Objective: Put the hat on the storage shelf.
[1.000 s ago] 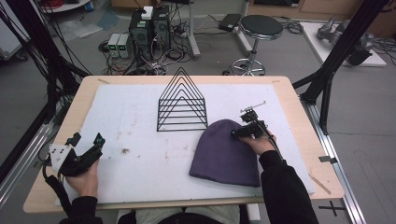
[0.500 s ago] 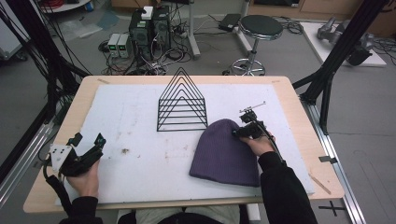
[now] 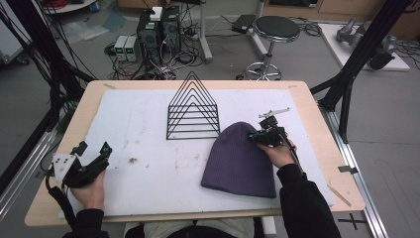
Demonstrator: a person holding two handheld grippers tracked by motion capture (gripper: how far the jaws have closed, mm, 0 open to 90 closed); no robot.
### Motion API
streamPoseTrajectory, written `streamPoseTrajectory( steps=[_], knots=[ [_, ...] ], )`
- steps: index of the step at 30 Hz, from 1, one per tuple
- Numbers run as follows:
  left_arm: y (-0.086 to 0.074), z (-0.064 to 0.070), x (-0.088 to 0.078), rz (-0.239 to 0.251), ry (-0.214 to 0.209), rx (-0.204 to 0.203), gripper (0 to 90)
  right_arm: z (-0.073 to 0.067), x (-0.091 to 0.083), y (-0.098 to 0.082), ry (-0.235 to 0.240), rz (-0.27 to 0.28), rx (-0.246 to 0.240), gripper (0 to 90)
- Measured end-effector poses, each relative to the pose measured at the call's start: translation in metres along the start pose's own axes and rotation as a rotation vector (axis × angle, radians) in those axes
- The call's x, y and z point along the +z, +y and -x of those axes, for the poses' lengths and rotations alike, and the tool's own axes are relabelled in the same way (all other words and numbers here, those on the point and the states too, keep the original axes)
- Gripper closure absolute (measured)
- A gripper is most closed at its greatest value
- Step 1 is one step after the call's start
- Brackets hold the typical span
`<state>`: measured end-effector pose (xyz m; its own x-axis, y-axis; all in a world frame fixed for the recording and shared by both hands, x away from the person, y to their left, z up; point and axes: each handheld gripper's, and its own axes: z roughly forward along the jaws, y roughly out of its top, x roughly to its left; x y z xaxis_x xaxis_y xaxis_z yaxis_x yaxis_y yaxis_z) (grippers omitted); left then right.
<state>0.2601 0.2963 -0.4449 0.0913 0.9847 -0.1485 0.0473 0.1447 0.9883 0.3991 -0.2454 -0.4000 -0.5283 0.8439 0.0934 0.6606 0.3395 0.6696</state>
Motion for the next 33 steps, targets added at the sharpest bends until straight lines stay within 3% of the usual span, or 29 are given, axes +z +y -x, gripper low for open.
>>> streamPoseTrajectory(
  steps=[4,5,12,13,19,20,22,26,33],
  knots=[
    [0.000,0.000,0.000,-0.002,-0.004,-0.005,22.4,-0.002,-0.009,0.001,0.005,0.056,-0.006,75.2],
    [0.000,0.000,0.000,-0.002,-0.003,-0.007,22.5,-0.003,-0.014,0.002,0.004,0.090,-0.008,75.1],
    [0.000,0.000,0.000,-0.002,-0.002,-0.007,22.5,-0.004,-0.030,0.002,-0.006,0.172,-0.015,74.8],
    [0.000,0.000,0.000,-0.003,-0.002,-0.007,22.5,-0.005,-0.037,0.002,-0.009,0.219,-0.036,74.8],
    [0.000,0.000,0.000,0.000,0.001,-0.009,22.5,-0.009,-0.053,0.001,-0.043,0.340,-0.063,74.7],
    [0.000,-0.001,0.000,0.000,0.002,-0.009,22.5,-0.010,-0.058,0.001,-0.052,0.390,-0.077,74.8],
    [0.000,-0.001,0.000,0.000,0.002,-0.011,22.4,-0.011,-0.060,0.001,-0.056,0.415,-0.082,74.7],
    [0.000,-0.001,0.000,0.000,0.002,-0.010,22.5,-0.016,-0.072,0.001,-0.064,0.537,-0.118,74.8],
    [0.000,-0.001,0.000,0.002,-0.006,-0.015,22.5,-0.024,-0.082,0.005,-0.083,0.631,-0.136,74.8]
  ],
)
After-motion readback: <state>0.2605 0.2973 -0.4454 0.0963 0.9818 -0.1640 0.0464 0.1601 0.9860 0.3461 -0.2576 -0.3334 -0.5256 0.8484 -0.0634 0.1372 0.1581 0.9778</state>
